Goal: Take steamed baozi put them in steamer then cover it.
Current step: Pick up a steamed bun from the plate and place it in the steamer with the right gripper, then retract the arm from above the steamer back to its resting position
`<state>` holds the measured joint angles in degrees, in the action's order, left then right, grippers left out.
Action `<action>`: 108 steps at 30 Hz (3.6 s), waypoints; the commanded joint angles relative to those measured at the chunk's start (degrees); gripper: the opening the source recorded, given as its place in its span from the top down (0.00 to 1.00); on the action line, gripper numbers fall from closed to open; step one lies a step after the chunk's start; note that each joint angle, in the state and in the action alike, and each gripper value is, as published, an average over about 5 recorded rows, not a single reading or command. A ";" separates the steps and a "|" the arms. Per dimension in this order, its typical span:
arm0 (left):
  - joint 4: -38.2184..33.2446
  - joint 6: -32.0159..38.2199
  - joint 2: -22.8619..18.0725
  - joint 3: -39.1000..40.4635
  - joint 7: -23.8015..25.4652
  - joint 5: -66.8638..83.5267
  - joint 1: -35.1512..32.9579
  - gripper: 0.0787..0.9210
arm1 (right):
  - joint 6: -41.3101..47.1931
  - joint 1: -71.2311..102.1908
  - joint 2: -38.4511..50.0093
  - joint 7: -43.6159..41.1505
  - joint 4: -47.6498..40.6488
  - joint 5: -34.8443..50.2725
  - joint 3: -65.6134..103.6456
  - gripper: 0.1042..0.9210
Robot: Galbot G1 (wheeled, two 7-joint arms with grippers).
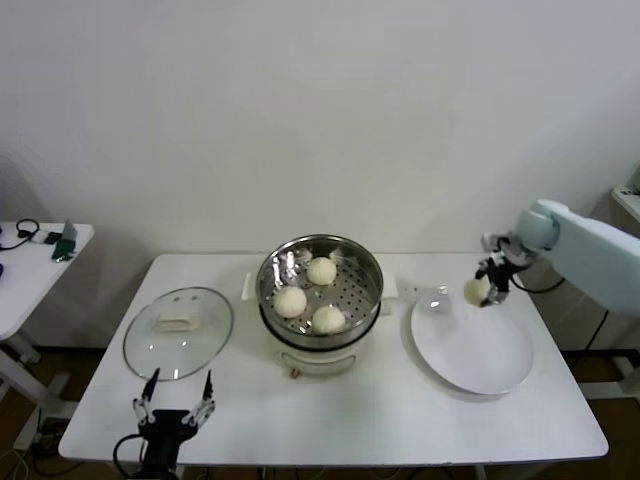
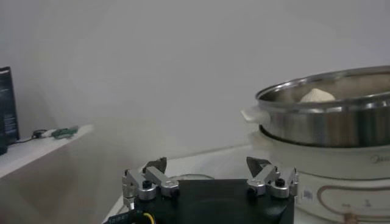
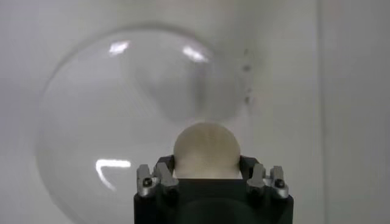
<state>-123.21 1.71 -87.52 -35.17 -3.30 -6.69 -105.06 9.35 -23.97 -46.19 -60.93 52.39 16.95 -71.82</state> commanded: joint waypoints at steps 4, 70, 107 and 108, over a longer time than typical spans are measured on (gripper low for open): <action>1.04 -0.04 0.51 4.27 0.05 -0.22 2.25 0.12 | 6.41 -24.07 -11.55 2.19 4.20 31.23 -20.35 0.28; 0.63 0.76 2.53 2.81 0.27 2.06 1.29 0.12 | 7.20 -23.38 -22.86 2.19 9.20 32.47 -23.02 0.12; -2.74 -3.46 4.30 1.84 -1.22 -28.06 2.83 0.12 | -15.80 78.57 10.24 45.33 39.10 20.29 86.92 0.12; -2.77 -4.07 4.73 1.80 -1.36 -30.84 3.07 0.12 | -15.73 81.49 8.66 45.52 39.48 20.13 90.20 0.12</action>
<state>-125.19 1.20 -84.20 -33.28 -3.95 -16.36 -102.30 -3.40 18.74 -35.70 -19.25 86.47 41.81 -22.60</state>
